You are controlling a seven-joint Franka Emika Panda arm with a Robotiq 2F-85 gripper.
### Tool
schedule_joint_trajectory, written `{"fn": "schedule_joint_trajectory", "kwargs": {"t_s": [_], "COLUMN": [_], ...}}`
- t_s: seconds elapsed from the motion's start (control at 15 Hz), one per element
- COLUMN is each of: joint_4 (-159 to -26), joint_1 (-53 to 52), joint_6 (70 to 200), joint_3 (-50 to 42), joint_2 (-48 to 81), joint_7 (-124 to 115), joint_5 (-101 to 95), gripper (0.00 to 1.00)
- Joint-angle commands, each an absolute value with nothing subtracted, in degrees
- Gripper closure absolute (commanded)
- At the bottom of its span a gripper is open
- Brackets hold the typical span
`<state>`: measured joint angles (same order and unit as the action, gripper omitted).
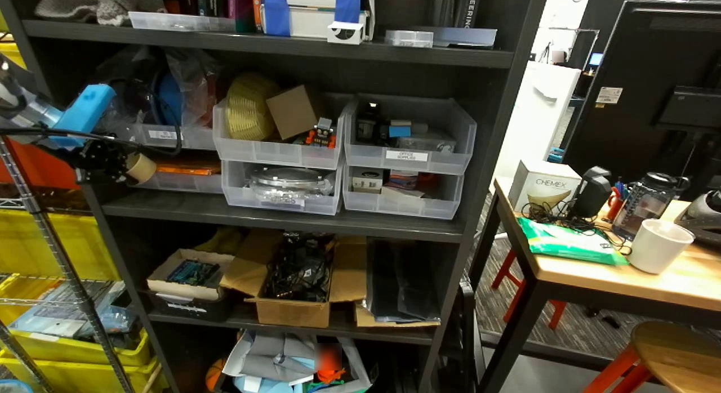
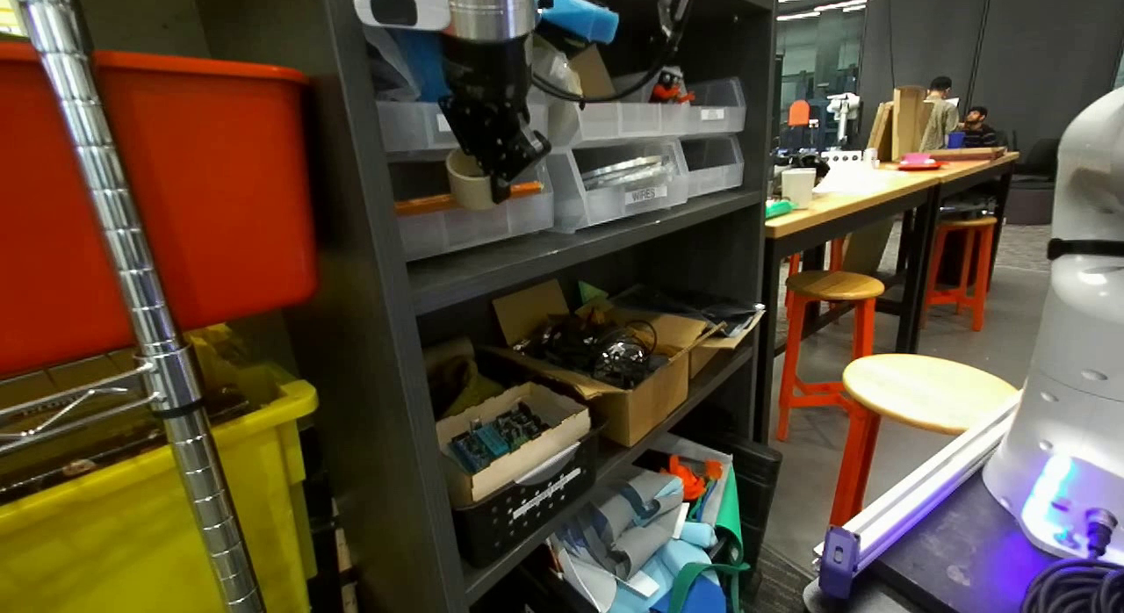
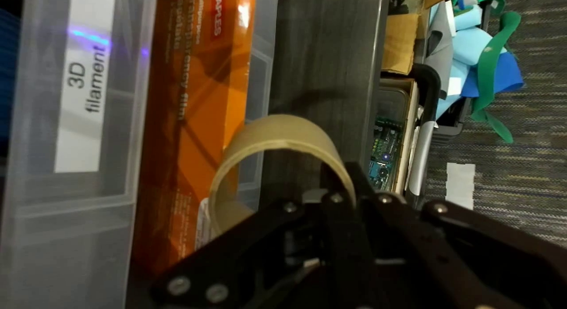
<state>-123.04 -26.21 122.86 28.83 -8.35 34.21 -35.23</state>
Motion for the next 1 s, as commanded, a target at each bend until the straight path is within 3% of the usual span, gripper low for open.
{"fn": "schedule_joint_trajectory", "kwargs": {"t_s": [0.0,0.4,0.93], "joint_4": [-123.28,-122.12,-126.57], "joint_1": [-26.95,-26.70,-26.21], "joint_6": [122.34,121.72,120.40], "joint_3": [27.88,27.49,23.03], "joint_2": [-9.79,-10.77,-22.59], "joint_7": [36.35,37.07,35.59], "joint_5": [-34.26,-34.21,-30.54], "gripper": [0.99,0.99,0.99]}}
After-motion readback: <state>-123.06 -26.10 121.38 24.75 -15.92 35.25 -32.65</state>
